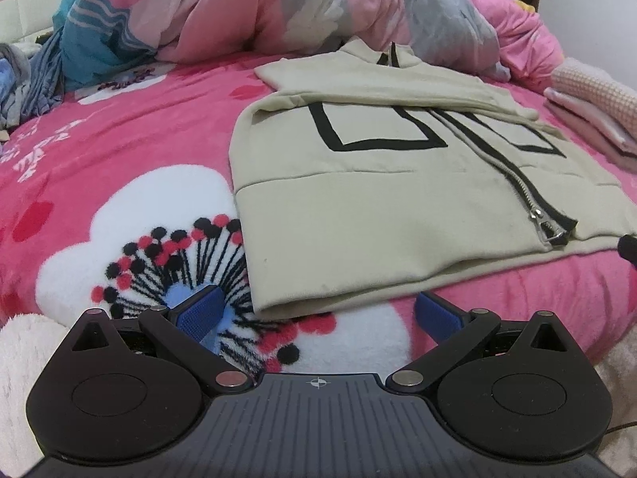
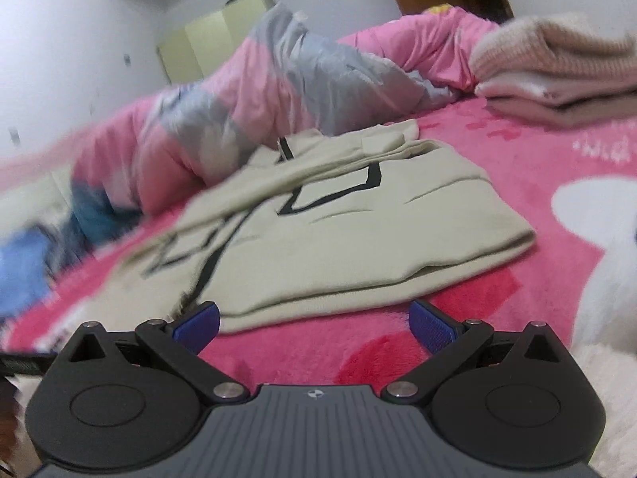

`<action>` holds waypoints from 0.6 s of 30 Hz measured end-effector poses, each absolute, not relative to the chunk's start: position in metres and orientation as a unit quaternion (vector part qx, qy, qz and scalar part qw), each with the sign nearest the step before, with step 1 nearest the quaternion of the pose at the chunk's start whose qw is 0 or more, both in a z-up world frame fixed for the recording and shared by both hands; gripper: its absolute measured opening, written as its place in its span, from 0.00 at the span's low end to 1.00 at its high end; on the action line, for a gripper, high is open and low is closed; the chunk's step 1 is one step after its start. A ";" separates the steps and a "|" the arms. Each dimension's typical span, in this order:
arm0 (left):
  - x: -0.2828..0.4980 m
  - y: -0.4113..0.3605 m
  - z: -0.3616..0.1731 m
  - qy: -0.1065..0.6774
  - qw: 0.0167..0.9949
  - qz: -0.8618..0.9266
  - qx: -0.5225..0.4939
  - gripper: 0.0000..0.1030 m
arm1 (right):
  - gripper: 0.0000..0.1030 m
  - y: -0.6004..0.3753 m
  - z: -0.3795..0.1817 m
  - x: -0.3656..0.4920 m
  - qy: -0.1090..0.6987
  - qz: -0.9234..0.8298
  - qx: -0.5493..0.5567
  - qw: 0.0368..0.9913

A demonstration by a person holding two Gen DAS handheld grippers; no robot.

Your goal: Fold clothes

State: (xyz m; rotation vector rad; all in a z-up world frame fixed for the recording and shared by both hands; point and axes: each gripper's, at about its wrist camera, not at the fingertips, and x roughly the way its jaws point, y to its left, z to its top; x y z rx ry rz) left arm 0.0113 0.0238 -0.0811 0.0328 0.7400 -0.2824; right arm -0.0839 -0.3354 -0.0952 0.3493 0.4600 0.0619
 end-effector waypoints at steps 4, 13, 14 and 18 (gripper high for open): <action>0.008 0.030 -0.077 0.354 0.923 -0.151 -0.007 1.00 | 1.00 -0.343 -0.097 -0.084 0.219 0.045 0.196 0.955; 0.006 0.048 -0.070 0.332 0.925 -0.170 -0.073 1.00 | 1.00 -0.351 -0.097 -0.088 0.210 0.050 0.242 0.946; 0.007 0.051 -0.070 0.333 0.924 -0.169 -0.084 1.00 | 1.00 -0.354 -0.095 -0.087 0.213 0.053 0.263 0.940; 0.009 0.065 -0.071 0.332 0.918 -0.169 -0.137 1.00 | 0.85 -0.360 -0.085 -0.083 0.216 0.095 0.348 0.907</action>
